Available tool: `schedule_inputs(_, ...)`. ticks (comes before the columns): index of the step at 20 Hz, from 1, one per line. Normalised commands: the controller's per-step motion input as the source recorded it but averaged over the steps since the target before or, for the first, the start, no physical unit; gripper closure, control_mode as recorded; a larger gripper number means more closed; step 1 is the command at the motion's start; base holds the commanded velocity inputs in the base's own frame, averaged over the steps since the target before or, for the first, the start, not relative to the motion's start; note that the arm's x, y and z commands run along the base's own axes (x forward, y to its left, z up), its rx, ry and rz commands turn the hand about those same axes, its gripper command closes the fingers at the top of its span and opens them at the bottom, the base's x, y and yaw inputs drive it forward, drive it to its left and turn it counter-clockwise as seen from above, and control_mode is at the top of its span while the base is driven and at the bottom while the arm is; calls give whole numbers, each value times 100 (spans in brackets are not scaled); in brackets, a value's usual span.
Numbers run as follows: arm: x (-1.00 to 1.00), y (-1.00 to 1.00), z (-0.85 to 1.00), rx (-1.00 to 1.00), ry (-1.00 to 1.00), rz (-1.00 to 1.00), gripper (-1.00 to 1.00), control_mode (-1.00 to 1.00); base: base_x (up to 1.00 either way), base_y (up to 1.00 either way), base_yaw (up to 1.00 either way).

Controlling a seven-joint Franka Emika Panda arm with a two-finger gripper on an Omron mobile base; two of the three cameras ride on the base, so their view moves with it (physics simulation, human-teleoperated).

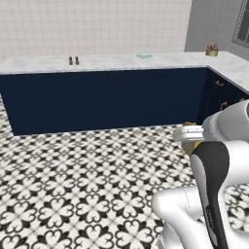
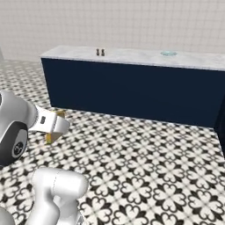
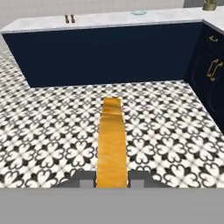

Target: Start the toaster. Once the lever pops up, take the bread to the plate on the dining counter.

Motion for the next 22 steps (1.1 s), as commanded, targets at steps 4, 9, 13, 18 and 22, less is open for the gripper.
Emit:
schedule_inputs(4, 0, 0, 0, 0, 0, 0, 100, 100, 95, -83, 0)
schedule_inputs(9, 0, 0, 0, 0, 0, 0, 100, 100, 83, -49, 0)
schedule_inputs(13, 0, 0, 0, 0, 0, 0, 100, 100, 57, -35, 0)
schedule_inputs(18, 0, 0, 0, 0, 0, 0, 100, 100, 64, -27, 0)
schedule_inputs(22, 0, 0, 0, 0, 0, 0, 100, 100, 66, -35, 0)
